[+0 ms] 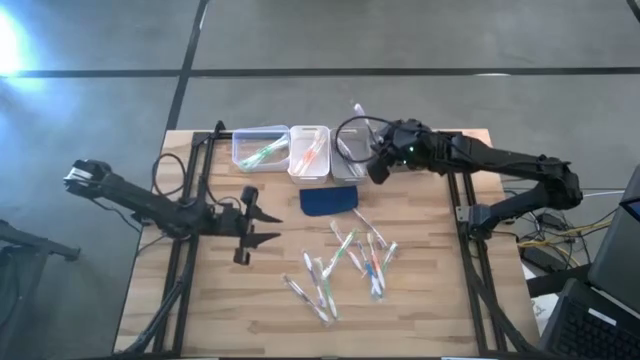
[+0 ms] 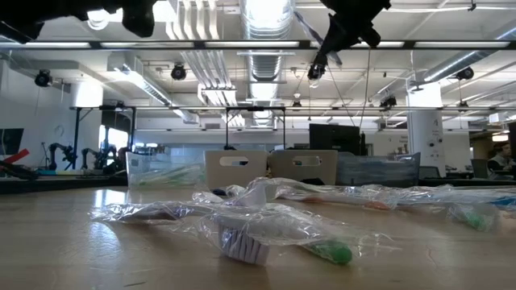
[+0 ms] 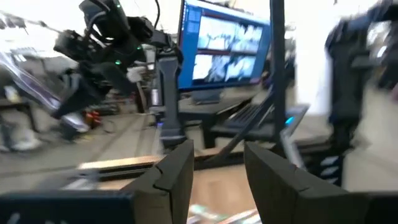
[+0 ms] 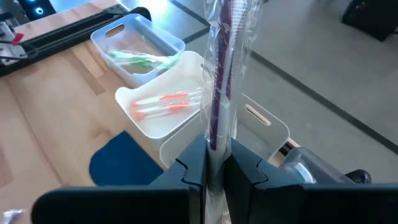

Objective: Pick & Place Toothbrushes
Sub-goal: Put the violet toothbrush into the gray bin

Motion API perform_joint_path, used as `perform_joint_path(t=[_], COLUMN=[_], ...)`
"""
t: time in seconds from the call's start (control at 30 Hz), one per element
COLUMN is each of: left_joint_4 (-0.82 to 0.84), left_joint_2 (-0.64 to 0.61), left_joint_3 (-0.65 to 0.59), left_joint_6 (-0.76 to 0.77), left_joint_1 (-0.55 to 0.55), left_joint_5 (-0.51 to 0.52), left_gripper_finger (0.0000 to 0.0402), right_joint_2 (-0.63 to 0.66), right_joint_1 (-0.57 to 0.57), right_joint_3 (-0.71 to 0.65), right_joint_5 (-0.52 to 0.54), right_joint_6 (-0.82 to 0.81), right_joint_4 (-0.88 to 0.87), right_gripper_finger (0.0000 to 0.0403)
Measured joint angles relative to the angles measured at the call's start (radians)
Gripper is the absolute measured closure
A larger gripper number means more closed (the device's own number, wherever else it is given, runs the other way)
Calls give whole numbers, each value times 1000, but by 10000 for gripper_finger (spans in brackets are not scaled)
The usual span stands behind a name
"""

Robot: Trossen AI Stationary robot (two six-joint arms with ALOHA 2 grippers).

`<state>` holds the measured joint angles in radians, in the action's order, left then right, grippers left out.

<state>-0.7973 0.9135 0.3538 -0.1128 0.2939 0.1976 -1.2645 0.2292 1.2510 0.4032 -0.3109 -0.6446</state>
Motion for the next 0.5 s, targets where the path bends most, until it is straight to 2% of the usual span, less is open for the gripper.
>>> perform_joint_path(t=[0.13, 0.37, 0.5], left_joint_4=[-4, 0, 2], left_joint_2=[-9, -8, -8], left_joint_3=[8, 4, 3], left_joint_6=[56, -83, -89], left_joint_1=[0, 0, 0], left_joint_5=[1, 40, 42], left_gripper_finger=[255, 255, 255], right_joint_2=[-12, -97, -158], right_joint_1=[41, 95, 138], right_joint_3=[0, 16, 40], right_joint_5=[-41, -46, -46], right_joint_6=[1, 51, 50], right_joint_4=[28, 42, 32], right_gripper_finger=[378, 378, 378])
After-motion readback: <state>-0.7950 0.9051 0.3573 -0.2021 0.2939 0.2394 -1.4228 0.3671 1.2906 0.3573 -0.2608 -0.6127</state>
